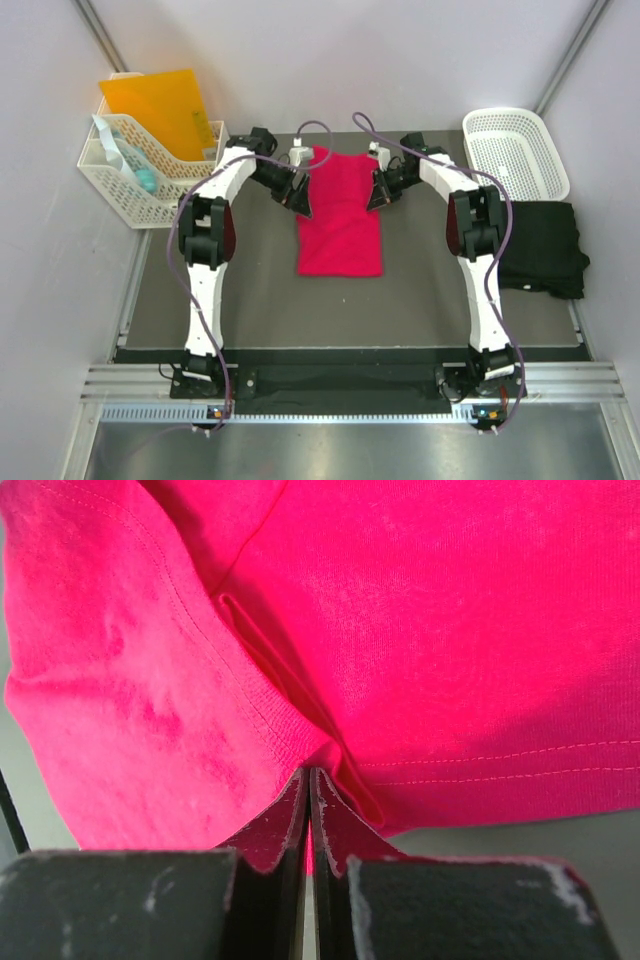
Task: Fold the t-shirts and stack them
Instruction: Fold the tshirt
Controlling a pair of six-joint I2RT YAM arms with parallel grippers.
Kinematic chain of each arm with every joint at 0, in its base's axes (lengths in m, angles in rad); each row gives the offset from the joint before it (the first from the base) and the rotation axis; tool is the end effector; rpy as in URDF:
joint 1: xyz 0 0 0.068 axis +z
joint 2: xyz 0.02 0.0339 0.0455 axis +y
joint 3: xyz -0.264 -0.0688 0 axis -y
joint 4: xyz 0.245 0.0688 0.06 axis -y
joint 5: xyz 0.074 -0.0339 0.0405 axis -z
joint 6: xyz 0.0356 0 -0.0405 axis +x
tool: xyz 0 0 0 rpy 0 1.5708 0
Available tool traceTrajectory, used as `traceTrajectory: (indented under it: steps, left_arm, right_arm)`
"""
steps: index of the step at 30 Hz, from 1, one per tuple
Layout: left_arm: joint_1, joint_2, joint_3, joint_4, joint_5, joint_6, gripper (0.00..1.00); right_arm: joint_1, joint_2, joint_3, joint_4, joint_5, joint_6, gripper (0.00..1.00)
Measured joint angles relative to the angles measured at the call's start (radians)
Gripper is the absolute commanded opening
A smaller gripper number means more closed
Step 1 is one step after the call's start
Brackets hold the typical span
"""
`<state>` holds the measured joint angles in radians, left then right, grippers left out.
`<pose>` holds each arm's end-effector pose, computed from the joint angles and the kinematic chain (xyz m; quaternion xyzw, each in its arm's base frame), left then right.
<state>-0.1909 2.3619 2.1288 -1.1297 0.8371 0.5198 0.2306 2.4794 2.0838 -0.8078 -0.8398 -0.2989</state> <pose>0.4664 -0.1171 0.2052 0.3557 0.8373 -0.3833 0.1597 0.4929 0.1429 0.1455 -0.3068 0.8470 0.3949 0.1804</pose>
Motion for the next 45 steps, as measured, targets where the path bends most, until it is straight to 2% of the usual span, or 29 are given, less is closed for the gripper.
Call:
traceTrajectory:
  steps: [7, 15, 21, 31, 45]
  left_arm:
    - [0.000, 0.018, 0.012, -0.134, 0.006, 0.061, 0.99]
    - [0.000, 0.018, 0.012, -0.181, 0.000, 0.094, 0.99]
    - [-0.007, 0.018, -0.011, -0.155, -0.010, 0.088, 0.99]
    - [-0.011, 0.020, -0.010, -0.019, -0.060, 0.032, 0.99]
    - [-0.011, 0.069, -0.004, 0.017, -0.064, 0.006, 0.99]
  right_arm:
    - [0.000, 0.000, 0.000, 0.000, 0.001, 0.005, 0.00]
    - [0.003, 0.000, 0.000, 0.002, 0.004, 0.005, 0.00]
    - [0.003, 0.000, 0.000, 0.004, 0.004, 0.006, 0.00]
    - [0.007, 0.000, 0.000, 0.008, 0.005, 0.008, 0.00]
    - [0.014, 0.000, 0.000, 0.016, 0.008, 0.008, 0.00]
